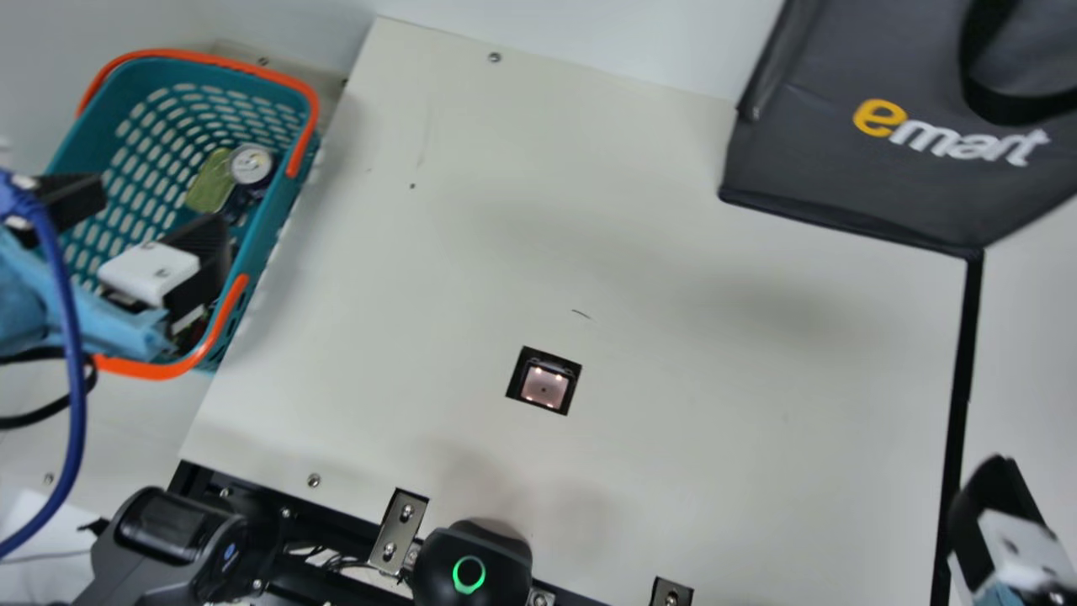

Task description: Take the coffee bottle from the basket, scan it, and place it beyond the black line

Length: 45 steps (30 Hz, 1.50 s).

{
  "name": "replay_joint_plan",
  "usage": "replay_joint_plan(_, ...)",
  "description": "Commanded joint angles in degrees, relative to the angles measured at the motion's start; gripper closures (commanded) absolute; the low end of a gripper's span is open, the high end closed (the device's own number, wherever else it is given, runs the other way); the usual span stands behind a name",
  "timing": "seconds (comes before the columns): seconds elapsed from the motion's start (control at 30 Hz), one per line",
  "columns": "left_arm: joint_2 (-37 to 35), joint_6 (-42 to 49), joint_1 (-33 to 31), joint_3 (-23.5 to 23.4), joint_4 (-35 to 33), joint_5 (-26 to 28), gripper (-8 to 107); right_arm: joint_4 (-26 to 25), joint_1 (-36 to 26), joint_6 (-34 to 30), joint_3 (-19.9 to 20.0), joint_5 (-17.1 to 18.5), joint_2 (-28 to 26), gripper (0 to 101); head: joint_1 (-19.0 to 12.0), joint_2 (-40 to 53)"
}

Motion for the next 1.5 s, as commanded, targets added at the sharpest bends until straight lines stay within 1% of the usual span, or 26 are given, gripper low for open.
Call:
replay_joint_plan(0.0, 0.00, 0.00, 0.00, 0.00, 0.00, 0.00, 9, 0.00, 0.00, 0.00, 0.00, 0.00, 0.00, 10, -0.96, 0.58)
replay_joint_plan(0.53, 0.60, -0.53, -0.19, 0.50, 0.23, -0.12, 9, 0.00, 0.00, 0.00, 0.00, 0.05, 0.00, 10, -0.96, 0.58)
replay_joint_plan(0.8, 1.59, -0.78, 1.73, 1.83, 0.07, -0.89, 9, 0.00, 0.00, 0.00, 0.00, 0.05, 0.00, 10, -0.96, 0.58)
replay_joint_plan(1.1, 2.88, 2.65, 8.31, 2.34, -2.41, -1.81, 9, 0.00, 0.00, 0.00, 0.00, 0.05, 0.00, 10, -0.96, 0.58)
replay_joint_plan(1.47, 4.88, 12.92, 21.29, 4.73, -8.50, -4.13, 9, 0.00, 0.00, 0.00, 0.00, 0.05, 0.00, 10, -0.96, 0.58)
